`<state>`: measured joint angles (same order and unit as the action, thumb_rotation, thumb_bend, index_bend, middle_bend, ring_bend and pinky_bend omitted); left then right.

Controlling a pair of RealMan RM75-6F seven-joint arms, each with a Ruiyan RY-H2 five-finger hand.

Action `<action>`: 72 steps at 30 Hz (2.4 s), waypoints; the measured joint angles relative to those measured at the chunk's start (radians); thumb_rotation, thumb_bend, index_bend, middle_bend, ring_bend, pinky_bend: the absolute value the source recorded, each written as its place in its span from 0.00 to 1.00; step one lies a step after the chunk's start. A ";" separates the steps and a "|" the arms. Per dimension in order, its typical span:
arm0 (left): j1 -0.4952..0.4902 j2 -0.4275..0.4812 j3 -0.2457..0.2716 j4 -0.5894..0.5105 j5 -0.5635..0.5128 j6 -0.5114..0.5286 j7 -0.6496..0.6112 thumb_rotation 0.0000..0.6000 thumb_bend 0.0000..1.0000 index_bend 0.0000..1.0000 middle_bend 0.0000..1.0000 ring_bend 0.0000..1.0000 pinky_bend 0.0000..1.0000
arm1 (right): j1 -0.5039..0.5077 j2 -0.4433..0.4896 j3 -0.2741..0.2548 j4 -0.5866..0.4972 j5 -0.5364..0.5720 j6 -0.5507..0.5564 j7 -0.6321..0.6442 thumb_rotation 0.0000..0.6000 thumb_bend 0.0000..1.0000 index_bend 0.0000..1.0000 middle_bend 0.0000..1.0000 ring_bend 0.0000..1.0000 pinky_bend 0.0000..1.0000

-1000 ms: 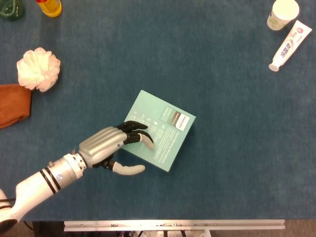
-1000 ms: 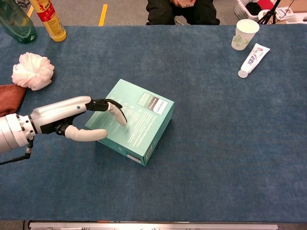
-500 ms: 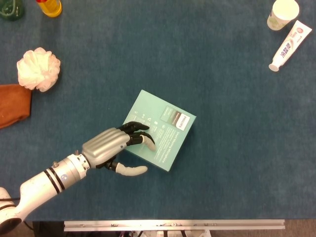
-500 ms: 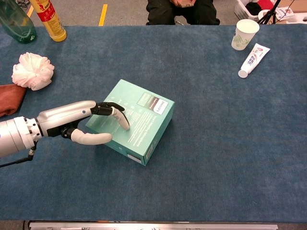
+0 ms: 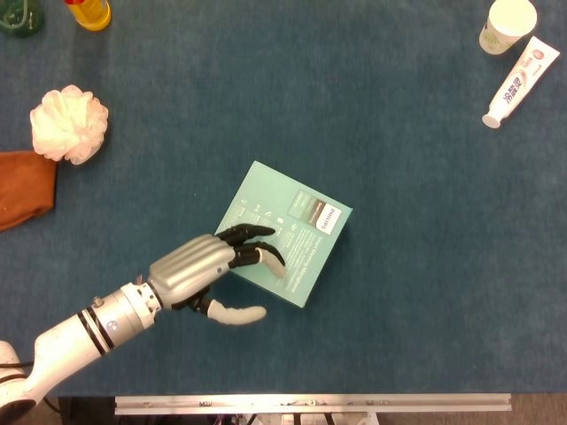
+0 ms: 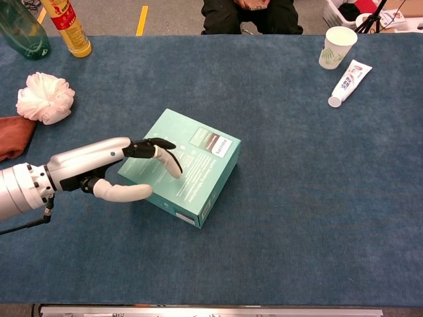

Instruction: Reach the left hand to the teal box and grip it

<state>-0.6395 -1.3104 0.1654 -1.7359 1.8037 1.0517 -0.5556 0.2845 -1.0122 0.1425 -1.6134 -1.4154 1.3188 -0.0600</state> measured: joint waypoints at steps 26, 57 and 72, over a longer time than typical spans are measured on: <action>-0.015 -0.009 0.029 -0.010 0.002 0.027 -0.011 0.27 0.20 0.30 0.26 0.05 0.08 | -0.010 -0.004 -0.003 0.007 0.003 0.005 0.011 1.00 0.12 0.29 0.50 0.40 0.28; 0.084 0.041 0.008 0.046 -0.049 0.206 0.141 0.99 0.20 0.30 0.21 0.06 0.08 | -0.038 -0.013 -0.014 0.029 0.021 0.016 0.025 1.00 0.12 0.29 0.50 0.40 0.28; 0.354 0.034 -0.083 0.151 -0.231 0.475 0.601 1.00 0.20 0.29 0.21 0.06 0.08 | -0.075 -0.010 -0.024 -0.005 0.044 0.042 -0.025 1.00 0.12 0.29 0.50 0.40 0.28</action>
<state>-0.2855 -1.2762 0.0828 -1.5849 1.5731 1.5263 0.0452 0.2092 -1.0224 0.1181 -1.6188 -1.3713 1.3612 -0.0845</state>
